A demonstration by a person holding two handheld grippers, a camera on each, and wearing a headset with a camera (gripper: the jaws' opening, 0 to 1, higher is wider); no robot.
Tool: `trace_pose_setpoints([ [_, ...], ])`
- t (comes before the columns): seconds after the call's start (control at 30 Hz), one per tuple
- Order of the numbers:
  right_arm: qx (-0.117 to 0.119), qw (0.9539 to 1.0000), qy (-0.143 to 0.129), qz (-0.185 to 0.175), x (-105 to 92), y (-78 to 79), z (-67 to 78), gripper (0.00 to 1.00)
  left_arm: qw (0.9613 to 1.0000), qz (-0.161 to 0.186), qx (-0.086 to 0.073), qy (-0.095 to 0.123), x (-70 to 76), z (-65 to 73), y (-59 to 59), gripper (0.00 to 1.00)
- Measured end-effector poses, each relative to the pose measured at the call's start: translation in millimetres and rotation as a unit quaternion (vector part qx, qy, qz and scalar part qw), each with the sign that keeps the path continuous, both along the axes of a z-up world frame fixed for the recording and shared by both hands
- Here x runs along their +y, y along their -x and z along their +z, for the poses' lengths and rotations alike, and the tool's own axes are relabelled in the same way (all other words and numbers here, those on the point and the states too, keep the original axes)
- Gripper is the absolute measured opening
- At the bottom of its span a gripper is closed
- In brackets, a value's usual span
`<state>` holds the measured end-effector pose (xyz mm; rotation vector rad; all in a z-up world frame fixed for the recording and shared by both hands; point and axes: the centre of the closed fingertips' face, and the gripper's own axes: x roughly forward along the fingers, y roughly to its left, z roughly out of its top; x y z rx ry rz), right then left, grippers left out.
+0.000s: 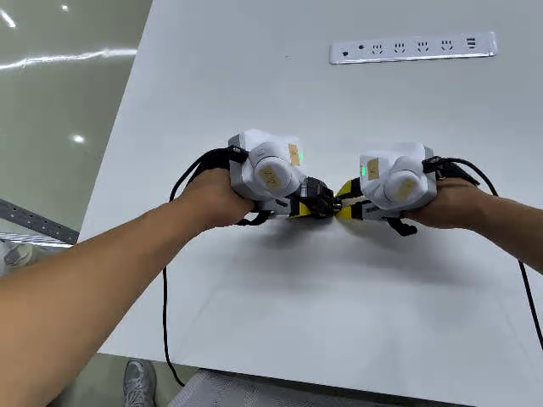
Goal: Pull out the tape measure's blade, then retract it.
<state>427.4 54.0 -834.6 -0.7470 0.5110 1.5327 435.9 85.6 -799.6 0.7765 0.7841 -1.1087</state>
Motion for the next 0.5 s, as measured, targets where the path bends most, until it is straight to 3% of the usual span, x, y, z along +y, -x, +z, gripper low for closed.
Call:
trace_pose_setpoints([
  [0.5,0.008,0.9998,0.01,-0.013,-23.2,-1.2,1.7,0.09,0.9999,0.009,0.005,0.006,-1.1,2.5,1.6,0.3],
])
